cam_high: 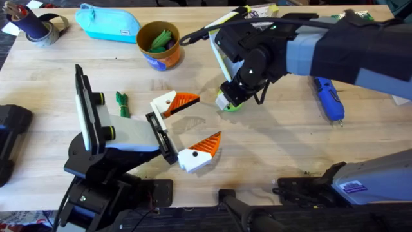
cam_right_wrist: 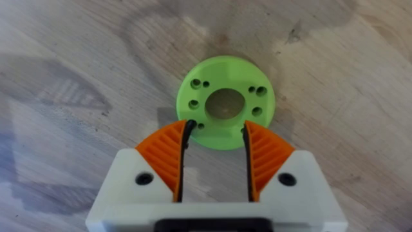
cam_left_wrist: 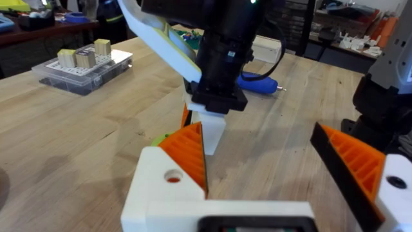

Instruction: Pick up the gripper from the table and insert it into the empty holder that is missing its gripper. Then pick up a screw, insert it into the mounting hole, and use the screwdriver to tighten it. Finally, clean up the table by picking up the vegetable and placing it into the bucket.

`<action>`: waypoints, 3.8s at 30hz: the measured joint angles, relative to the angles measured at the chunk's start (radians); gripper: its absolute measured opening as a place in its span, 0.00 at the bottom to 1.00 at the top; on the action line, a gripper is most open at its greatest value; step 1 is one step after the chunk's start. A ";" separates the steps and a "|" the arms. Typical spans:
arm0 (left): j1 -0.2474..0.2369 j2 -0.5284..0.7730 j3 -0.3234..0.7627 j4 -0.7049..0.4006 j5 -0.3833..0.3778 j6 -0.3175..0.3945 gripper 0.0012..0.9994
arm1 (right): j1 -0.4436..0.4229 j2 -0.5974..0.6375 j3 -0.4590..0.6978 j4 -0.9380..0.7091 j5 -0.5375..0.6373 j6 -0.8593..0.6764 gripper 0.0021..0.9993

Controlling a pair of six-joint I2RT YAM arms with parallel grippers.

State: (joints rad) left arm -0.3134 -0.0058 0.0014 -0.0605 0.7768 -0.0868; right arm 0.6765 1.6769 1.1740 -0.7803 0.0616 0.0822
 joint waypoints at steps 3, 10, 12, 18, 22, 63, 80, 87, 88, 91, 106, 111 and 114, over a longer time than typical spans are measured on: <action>0.000 0.006 0.004 0.000 -0.003 -0.001 0.99 | 0.000 0.014 -0.001 -0.004 -0.002 -0.001 0.50; 0.000 0.006 0.004 0.000 -0.003 -0.003 0.99 | 0.000 -0.022 -0.001 -0.067 -0.078 -0.031 0.50; 0.000 0.006 0.004 0.000 -0.003 -0.003 0.99 | 0.000 -0.052 -0.001 -0.076 -0.089 -0.032 0.50; 0.000 0.006 0.004 0.000 -0.003 -0.003 0.99 | 0.002 -0.107 -0.001 -0.088 -0.101 -0.035 0.50; 0.000 0.006 0.004 0.000 -0.003 -0.003 0.99 | 0.034 -0.106 -0.001 -0.095 -0.104 -0.034 0.50; 0.000 0.006 0.004 0.000 -0.003 -0.003 0.99 | 0.163 -0.178 -0.136 -0.021 0.046 0.048 0.50; 0.000 0.006 0.004 0.000 -0.003 -0.003 0.99 | 0.020 -0.126 -0.136 0.062 -0.024 -0.031 0.50; 0.000 0.006 0.004 0.000 -0.003 -0.003 0.99 | 0.001 -0.126 -0.136 0.063 -0.054 -0.080 0.50; 0.000 0.006 0.004 0.000 -0.003 -0.003 0.99 | 0.001 -0.126 -0.136 0.063 -0.056 -0.085 0.48; 0.000 0.006 0.004 0.000 -0.003 -0.003 0.99 | 0.001 -0.126 -0.136 0.063 -0.060 -0.094 0.40; 0.000 0.006 0.004 0.000 -0.003 -0.003 0.99 | 0.001 -0.080 -0.137 0.079 -0.063 -0.132 0.22; 0.000 0.006 0.004 0.000 -0.003 -0.003 0.99 | 0.001 -0.080 -0.137 0.081 -0.063 -0.136 0.16; 0.000 0.006 0.004 0.000 -0.003 -0.003 0.99 | 0.001 -0.080 -0.137 0.081 -0.063 -0.136 0.15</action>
State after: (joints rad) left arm -0.3134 -0.0001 0.0051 -0.0608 0.7738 -0.0902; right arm 0.6777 1.5970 1.0370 -0.6991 -0.0017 -0.0536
